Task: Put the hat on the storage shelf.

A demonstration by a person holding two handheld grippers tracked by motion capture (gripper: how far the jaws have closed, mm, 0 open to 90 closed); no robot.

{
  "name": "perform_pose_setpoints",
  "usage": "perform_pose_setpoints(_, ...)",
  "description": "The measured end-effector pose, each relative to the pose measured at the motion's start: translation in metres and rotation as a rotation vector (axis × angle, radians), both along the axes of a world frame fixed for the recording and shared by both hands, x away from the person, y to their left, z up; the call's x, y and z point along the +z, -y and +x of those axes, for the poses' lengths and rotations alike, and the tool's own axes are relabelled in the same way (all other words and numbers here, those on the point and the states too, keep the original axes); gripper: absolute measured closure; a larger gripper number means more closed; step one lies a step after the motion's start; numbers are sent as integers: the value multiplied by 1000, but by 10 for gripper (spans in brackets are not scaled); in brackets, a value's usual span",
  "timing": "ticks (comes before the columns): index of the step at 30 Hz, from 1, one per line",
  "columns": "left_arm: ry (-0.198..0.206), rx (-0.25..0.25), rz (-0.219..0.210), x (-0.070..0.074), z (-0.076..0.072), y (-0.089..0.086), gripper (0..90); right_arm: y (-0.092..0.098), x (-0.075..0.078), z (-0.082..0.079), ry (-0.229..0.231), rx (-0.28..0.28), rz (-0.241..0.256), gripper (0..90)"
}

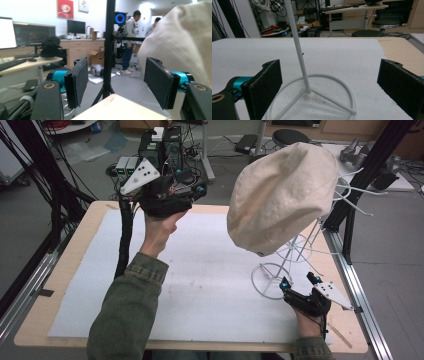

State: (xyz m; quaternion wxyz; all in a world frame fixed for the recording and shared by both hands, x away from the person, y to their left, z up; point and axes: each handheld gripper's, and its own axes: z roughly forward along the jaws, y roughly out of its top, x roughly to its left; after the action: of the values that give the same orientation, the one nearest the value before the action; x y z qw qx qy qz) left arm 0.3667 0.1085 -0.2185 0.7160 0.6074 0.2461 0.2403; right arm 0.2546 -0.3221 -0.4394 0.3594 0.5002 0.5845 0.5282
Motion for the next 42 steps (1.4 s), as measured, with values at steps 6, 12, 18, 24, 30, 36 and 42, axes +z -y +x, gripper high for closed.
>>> perform_pose_setpoints(6, -24, 60, -26, -25, -3, -27, 357, -1, 0, 0, -3, 1, 0, 49)
perform_pose_setpoints(12, -38, 111, -30, -42, -11, -48, 351, -1, 0, 0, -3, 4, -4, 49)
perform_pose_setpoints(18, -63, 156, -29, -65, -18, -66, 336, -2, 0, -1, -7, 2, 2, 49)
perform_pose_setpoints(24, -97, 229, -32, -87, -20, -82, 321, -2, 0, -1, -11, 3, -1, 49)
perform_pose_setpoints(30, -104, 303, -21, -99, -24, -95, 283, -2, 0, -1, -9, 6, -7, 49)
perform_pose_setpoints(36, -118, 360, -17, -107, -30, -107, 254, -2, 0, -2, -5, 5, -12, 49)
perform_pose_setpoints(42, -144, 433, -12, -121, -37, -121, 242, -2, 1, -4, -6, -6, -3, 50)
